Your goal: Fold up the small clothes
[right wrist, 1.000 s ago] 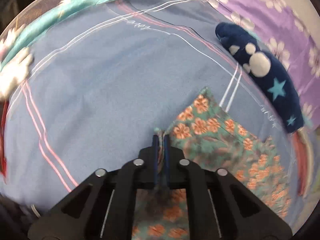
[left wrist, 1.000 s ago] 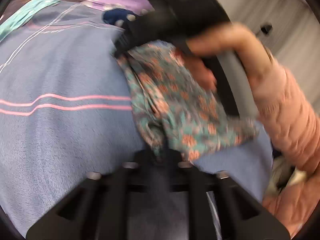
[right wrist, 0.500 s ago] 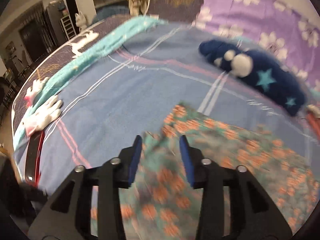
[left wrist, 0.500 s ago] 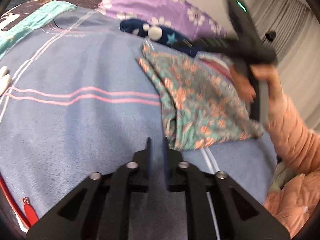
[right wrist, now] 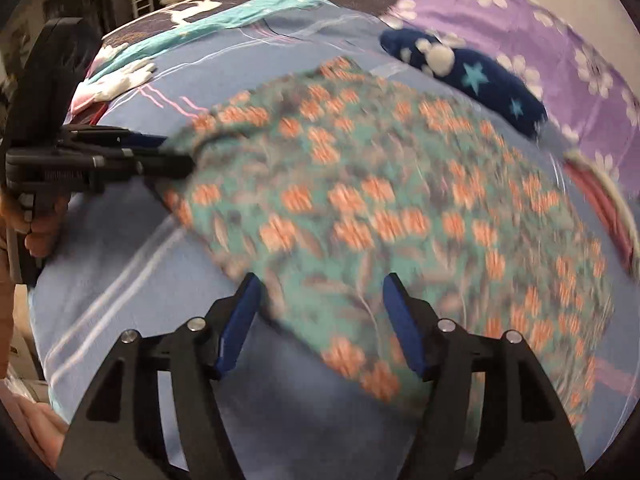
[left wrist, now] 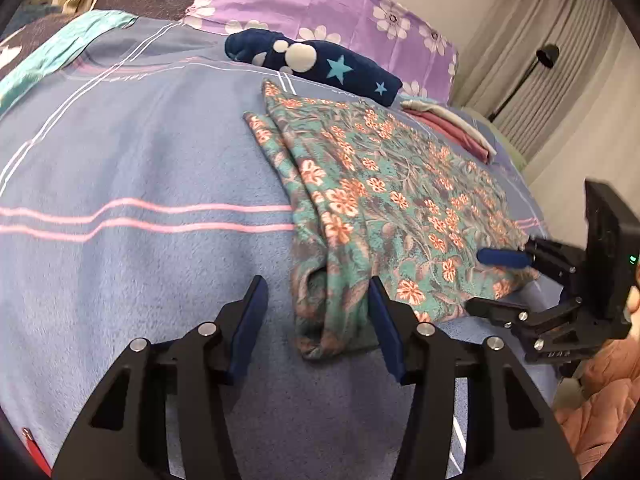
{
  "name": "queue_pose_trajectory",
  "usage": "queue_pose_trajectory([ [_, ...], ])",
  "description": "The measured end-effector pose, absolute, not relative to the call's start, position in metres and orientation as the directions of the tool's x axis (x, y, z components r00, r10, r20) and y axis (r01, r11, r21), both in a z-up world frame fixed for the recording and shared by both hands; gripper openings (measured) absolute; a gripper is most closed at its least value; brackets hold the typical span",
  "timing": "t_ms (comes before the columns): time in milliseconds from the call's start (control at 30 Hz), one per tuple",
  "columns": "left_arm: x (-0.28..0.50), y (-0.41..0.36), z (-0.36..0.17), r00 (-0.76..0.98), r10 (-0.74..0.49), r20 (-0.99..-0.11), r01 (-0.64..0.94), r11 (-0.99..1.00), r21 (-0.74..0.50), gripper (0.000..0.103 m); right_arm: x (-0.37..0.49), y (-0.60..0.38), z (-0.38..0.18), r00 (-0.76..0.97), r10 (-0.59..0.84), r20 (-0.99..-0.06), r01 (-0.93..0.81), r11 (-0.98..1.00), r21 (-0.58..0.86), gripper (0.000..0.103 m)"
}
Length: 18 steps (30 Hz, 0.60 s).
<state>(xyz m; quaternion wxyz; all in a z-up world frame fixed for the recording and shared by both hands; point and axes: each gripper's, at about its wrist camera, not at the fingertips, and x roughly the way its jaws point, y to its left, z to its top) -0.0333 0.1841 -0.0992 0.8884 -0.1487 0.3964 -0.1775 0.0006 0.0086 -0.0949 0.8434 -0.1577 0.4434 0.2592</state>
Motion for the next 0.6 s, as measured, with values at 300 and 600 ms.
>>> queue_pose_trajectory([
  [300, -0.040, 0.182, -0.098, 0.631, -0.408, -0.660, 0.187, 0.906, -0.380, 0.053, 0.021, -0.125, -0.092, 0.524, 0.240, -0.817, -0.233, 0.963, 0.133, 0.064],
  [600, -0.037, 0.191, -0.099, 0.631, -0.449, -0.633, 0.167, 0.875, -0.454, 0.053, -0.006, -0.204, -0.087, 0.535, 0.273, -0.800, -0.084, 0.959, 0.272, 0.054],
])
